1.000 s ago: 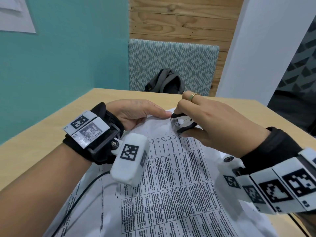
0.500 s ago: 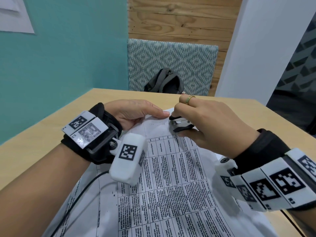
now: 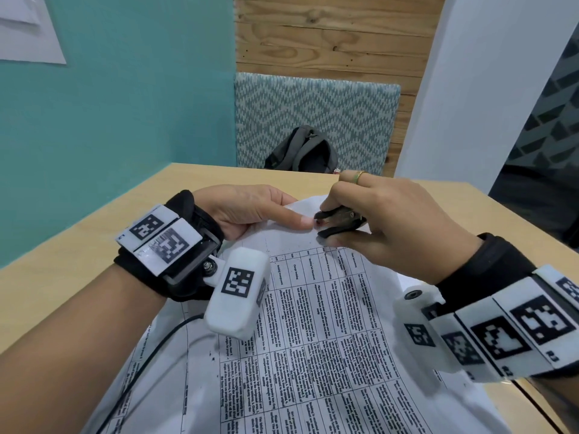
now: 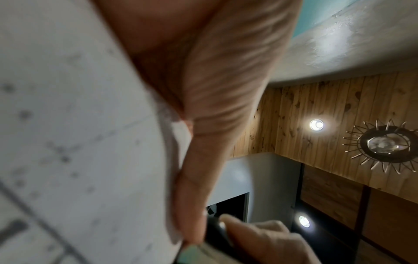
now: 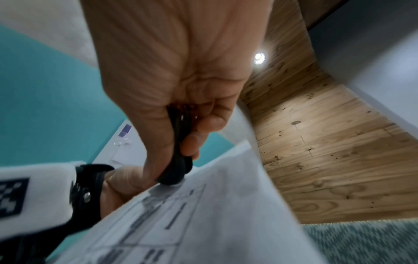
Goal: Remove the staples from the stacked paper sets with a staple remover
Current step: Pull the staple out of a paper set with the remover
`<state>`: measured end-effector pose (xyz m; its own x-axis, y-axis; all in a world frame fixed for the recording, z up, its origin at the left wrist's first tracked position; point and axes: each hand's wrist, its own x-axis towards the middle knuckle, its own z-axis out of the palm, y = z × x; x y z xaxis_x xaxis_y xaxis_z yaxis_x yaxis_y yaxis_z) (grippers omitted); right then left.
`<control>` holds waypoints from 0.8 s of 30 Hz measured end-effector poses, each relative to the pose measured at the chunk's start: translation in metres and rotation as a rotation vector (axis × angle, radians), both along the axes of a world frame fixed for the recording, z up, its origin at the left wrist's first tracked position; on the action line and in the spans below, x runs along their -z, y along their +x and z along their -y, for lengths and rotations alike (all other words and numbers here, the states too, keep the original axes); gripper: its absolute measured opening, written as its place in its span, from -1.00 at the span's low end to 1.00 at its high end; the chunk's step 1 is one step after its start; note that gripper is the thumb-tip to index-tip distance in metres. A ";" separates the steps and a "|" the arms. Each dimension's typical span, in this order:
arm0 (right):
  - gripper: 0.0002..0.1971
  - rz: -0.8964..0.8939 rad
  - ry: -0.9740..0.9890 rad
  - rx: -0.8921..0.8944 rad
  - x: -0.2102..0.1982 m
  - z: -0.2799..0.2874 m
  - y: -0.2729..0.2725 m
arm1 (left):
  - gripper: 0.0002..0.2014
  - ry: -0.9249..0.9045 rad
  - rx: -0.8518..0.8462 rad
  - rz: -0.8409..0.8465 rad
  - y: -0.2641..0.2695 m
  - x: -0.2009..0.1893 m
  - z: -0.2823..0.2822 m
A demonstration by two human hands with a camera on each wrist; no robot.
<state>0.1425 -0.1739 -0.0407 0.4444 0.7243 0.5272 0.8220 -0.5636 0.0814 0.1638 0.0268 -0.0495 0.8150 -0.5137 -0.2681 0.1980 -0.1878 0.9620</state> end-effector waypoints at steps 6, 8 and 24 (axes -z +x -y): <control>-0.66 -0.134 0.104 -0.057 -0.007 0.004 0.002 | -0.76 -0.054 -0.016 0.073 -0.004 0.003 0.005; -0.65 -0.203 0.145 -0.069 -0.008 0.006 0.004 | -0.73 -0.033 -0.028 0.083 -0.003 0.003 0.004; -0.75 -0.213 -0.022 0.073 -0.025 0.021 0.000 | -0.88 0.124 -0.187 0.200 -0.002 -0.001 0.010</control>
